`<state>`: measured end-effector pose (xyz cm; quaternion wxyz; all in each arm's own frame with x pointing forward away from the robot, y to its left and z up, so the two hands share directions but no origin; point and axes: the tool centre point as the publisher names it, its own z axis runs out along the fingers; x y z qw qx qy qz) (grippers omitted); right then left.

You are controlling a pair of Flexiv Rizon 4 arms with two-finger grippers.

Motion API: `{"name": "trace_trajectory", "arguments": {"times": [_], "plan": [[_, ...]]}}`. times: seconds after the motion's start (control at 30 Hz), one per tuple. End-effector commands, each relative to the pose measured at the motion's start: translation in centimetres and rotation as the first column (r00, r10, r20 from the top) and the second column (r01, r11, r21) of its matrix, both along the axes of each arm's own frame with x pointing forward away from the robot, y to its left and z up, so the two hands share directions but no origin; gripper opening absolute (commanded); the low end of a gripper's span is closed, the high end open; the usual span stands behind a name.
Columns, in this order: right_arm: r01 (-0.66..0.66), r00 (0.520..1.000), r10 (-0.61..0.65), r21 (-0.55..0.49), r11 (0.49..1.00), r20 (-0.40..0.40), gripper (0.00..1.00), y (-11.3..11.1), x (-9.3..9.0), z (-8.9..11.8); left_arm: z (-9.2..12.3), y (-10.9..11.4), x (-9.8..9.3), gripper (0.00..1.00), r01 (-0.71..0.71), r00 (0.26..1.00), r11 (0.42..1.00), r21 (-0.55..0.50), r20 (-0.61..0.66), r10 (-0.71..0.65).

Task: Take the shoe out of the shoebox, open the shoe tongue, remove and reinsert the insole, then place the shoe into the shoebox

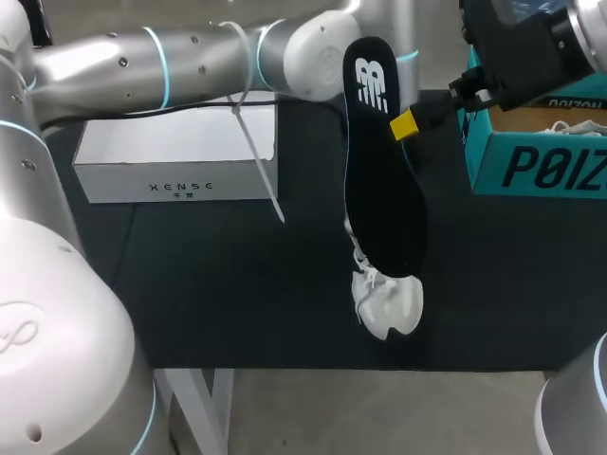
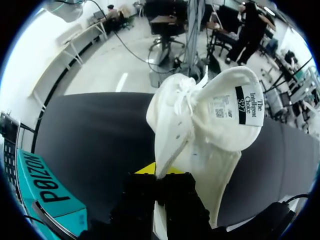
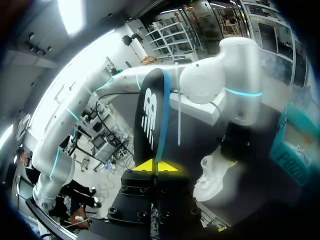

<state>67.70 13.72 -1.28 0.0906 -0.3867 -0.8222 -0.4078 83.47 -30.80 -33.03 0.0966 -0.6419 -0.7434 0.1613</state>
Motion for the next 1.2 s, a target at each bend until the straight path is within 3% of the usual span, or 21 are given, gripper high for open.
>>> {"name": "trace_trajectory", "arguments": {"times": [0.03, 0.3, 0.7, 0.8, 1.2], "plan": [[-0.001, 1.000, 0.001, -0.003, 1.000, -0.003, 0.00, 0.2, 0.2, 0.0, -0.9, -0.7, -0.7, 0.00, 0.015, 1.000, 1.000, 0.014, 0.008, -0.015], [-0.001, 1.000, 0.001, -0.003, 1.000, -0.003, 0.00, 0.2, 0.2, 0.0, -2.8, -1.4, -2.3, 0.00, 0.063, 0.998, 0.997, 0.040, 0.006, -0.063], [-0.001, 1.000, 0.001, -0.003, 1.000, -0.003, 0.00, 0.2, 0.2, 0.0, -4.5, -2.0, -2.2, 0.00, 0.055, 0.996, 0.997, 0.049, 0.064, -0.058], [-0.001, 1.000, 0.001, -0.003, 1.000, -0.003, 0.00, 0.2, 0.2, 0.0, -4.5, -2.0, -2.1, 1.00, 0.048, 0.993, 0.998, 0.028, 0.102, -0.050], [-0.001, 1.000, 0.001, -0.003, 1.000, -0.003, 0.00, 0.2, 0.2, 0.0, -1.7, -2.2, -0.1, 1.00, -0.025, 0.987, 0.996, -0.081, 0.155, 0.037]]}}
